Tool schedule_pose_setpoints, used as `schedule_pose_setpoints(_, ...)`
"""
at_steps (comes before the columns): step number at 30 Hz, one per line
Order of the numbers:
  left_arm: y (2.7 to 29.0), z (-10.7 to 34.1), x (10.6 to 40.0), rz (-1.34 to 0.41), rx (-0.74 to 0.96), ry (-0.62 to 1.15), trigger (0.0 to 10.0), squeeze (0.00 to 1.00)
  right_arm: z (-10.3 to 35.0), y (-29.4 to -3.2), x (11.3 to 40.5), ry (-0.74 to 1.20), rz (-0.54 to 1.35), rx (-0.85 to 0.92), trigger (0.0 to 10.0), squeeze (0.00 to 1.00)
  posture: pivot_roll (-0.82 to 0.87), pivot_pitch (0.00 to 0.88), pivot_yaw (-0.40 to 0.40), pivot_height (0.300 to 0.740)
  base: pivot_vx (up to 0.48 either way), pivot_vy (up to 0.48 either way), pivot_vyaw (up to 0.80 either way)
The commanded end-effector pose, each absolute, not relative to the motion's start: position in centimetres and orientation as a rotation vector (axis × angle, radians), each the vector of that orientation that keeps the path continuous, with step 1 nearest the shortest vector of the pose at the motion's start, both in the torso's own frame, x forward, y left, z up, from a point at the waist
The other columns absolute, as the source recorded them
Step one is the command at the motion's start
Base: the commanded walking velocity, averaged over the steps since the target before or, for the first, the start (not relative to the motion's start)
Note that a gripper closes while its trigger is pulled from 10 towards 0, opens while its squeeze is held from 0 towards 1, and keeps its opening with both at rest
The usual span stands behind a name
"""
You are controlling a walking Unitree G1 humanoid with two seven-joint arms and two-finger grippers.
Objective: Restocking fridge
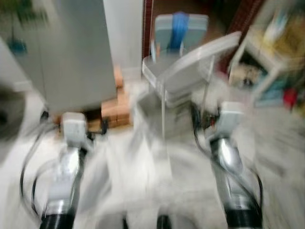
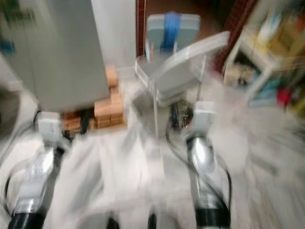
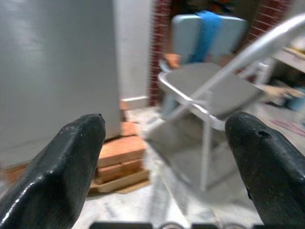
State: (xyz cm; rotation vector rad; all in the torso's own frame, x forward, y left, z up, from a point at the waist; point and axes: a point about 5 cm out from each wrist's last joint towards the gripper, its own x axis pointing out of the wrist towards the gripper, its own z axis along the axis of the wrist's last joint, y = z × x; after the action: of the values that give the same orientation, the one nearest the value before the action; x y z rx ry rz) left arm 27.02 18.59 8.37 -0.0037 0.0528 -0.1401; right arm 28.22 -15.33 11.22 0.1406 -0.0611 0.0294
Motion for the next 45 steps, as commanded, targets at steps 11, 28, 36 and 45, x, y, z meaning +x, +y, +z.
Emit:
schedule_pose_setpoints(11, 19.3, 8.7, 27.3, -0.129, 0.025, 0.050, 10.0, 0.00, 11.7, -14.7, 28.6, -0.081, 0.046, 0.152, 10.0, 0.00, 0.02, 0.111, -0.034, 0.740, 0.000, 0.480, -0.80)
schedule_pose_setpoints(28, 19.7, 9.1, 27.3, -0.108, 0.049, 0.042, 10.0, 0.00, 12.0, -14.5, 28.7, -0.097, 0.048, 0.164, 10.0, 0.00, 0.02, 0.131, -0.027, 0.740, 0.000, 0.480, -0.14)
schedule_pose_setpoints(36, 19.8, 9.3, 27.4, -0.113, 0.073, 0.036, 10.0, 0.00, 12.0, -14.4, 28.8, -0.100, 0.050, 0.166, 10.0, 0.00, 0.03, 0.143, -0.020, 0.740, 0.000, 0.480, 0.00)
schedule_pose_setpoints(45, 20.0, 9.9, 27.3, -0.147, 0.084, 0.040, 10.0, 0.00, 12.5, -15.4, 28.6, -0.139, -0.025, 0.128, 10.0, 0.00, 0.03, 0.147, 0.073, 0.740, 0.000, 0.480, 0.00)
